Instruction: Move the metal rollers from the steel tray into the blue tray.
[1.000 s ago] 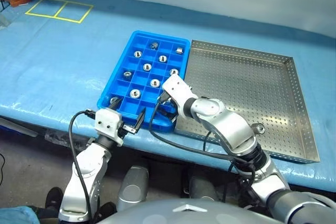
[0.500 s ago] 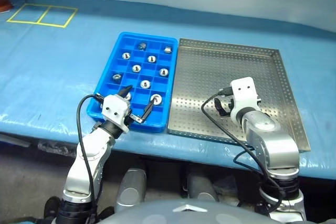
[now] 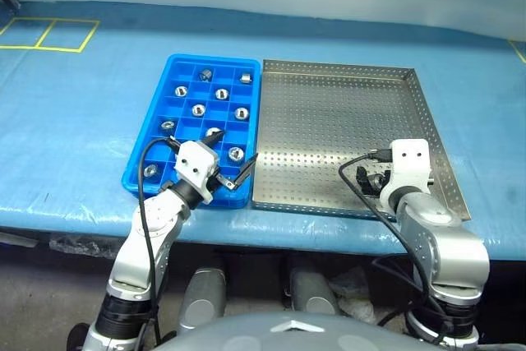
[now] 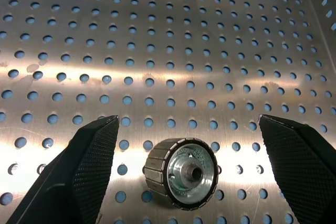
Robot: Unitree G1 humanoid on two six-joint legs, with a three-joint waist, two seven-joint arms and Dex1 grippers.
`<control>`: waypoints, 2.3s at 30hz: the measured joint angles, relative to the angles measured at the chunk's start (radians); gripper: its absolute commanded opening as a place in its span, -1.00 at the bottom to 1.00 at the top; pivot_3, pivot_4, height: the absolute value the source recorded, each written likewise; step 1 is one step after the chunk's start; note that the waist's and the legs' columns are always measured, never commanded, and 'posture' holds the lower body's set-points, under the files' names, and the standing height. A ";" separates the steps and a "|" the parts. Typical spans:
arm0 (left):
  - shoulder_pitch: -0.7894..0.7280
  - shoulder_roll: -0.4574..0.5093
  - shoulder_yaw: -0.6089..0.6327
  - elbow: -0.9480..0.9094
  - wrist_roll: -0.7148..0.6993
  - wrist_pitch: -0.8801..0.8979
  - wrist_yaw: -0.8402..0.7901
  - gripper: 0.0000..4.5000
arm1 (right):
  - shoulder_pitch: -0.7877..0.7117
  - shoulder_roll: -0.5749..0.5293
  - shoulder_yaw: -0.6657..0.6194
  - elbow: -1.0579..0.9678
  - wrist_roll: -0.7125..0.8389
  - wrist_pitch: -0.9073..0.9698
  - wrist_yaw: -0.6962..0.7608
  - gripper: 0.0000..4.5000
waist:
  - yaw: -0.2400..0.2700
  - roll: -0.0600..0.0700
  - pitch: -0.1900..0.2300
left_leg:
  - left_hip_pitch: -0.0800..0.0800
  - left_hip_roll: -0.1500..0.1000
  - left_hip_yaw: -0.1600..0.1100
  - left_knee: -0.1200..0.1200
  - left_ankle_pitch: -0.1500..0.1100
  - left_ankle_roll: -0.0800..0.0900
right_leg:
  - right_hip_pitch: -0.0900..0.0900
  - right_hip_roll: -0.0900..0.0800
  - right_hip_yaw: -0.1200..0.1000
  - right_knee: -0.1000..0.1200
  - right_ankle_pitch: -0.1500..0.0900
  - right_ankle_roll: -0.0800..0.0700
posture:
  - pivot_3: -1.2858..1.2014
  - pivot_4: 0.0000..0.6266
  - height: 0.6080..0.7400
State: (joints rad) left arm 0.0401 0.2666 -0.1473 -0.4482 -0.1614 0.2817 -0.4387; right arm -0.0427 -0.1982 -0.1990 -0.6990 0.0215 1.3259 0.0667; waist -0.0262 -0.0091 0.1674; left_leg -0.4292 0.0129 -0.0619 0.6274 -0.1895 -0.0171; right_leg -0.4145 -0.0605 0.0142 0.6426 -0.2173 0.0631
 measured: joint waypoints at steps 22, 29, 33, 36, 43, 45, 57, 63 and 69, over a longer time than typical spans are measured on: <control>0.071 0.000 0.022 -0.006 0.000 0.012 0.039 1.00 | -0.137 0.025 0.016 0.050 0.059 0.103 0.020 -0.21 | 0.008 0.000 0.000 | 0.000 0.000 0.000 0.000 0.000 0.000 | 0.000 0.000 0.000 0.001 0.000 0.000 | 0.12 -0.52 1.00; 0.149 -0.015 0.071 -0.044 0.001 -0.012 0.087 1.00 | -0.297 0.036 0.202 0.072 0.097 0.046 0.056 -0.21 | 0.026 0.000 0.000 | 0.000 0.000 -0.001 -0.001 0.000 0.000 | 0.000 0.000 -0.001 0.000 0.000 0.000 | 0.20 -0.52 1.00; 0.209 -0.030 0.096 -0.075 0.002 -0.030 0.122 1.00 | -0.386 0.076 0.313 0.144 0.117 -0.026 0.085 -0.21 | 0.040 0.000 0.000 | 0.000 0.000 -0.001 -0.002 0.000 0.000 | 0.000 0.000 -0.001 0.000 0.000 0.000 | 0.25 -0.52 1.00; 0.265 -0.038 0.120 -0.103 0.005 -0.048 0.155 1.00 | -0.427 0.106 0.393 0.202 0.128 -0.092 0.111 -0.21 | 0.063 0.000 0.000 | 0.000 0.000 -0.002 -0.002 0.000 0.000 | -0.001 0.001 -0.001 0.000 -0.001 -0.001 | 0.29 -0.52 1.00; 0.381 -0.051 0.140 -0.147 0.006 -0.074 0.196 1.00 | -0.445 0.116 0.609 0.319 0.122 -0.279 0.187 -0.21 | 0.108 0.000 0.000 | -0.001 0.000 -0.002 -0.003 0.000 0.000 | -0.001 0.000 -0.002 -0.001 -0.001 -0.001 | 0.34 -0.52 1.00; 0.391 -0.052 0.140 -0.154 0.006 -0.076 0.200 1.00 | -0.441 0.119 0.644 0.347 0.123 -0.319 0.208 -0.21 | 0.124 0.000 0.001 | -0.001 0.000 -0.003 -0.003 0.000 0.000 | -0.002 0.001 -0.002 -0.001 -0.001 -0.002 | 0.34 -0.52 1.00; 0.374 -0.050 0.129 -0.161 0.005 -0.076 0.202 1.00 | -0.349 0.092 0.676 0.366 0.128 -0.332 0.241 -0.06 | 0.162 0.000 0.000 | -0.003 0.000 -0.001 -0.005 -0.001 -0.001 | -0.010 0.000 -0.002 -0.001 -0.001 -0.002 | 0.31 -0.52 1.00; 0.354 -0.043 0.118 -0.161 0.003 -0.072 0.192 1.00 | -0.326 0.086 0.643 0.318 0.147 -0.283 0.238 0.75 | 0.161 -0.001 0.000 | -0.003 0.000 0.000 -0.005 -0.001 -0.001 | -0.010 0.000 -0.002 -0.001 -0.001 -0.002 | 0.28 -0.52 1.00; 0.325 -0.015 0.140 -0.161 -0.013 -0.064 0.166 1.00 | -0.307 0.090 0.600 0.280 0.164 -0.269 0.228 1.00 | 0.151 -0.001 0.000 | -0.004 0.001 0.000 -0.006 -0.001 -0.001 | -0.008 0.001 -0.002 -0.001 -0.002 -0.002 | 0.25 -0.52 1.00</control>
State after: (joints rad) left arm 0.3649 0.2513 -0.0076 -0.6089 -0.1745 0.2172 -0.2722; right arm -0.3493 -0.1082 0.4013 -0.4191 0.1857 1.0573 0.2947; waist 0.1248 -0.0102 0.1673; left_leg -0.4328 0.0137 -0.0618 0.6216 -0.1901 -0.0184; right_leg -0.4226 -0.0599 0.0126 0.6419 -0.2189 0.0606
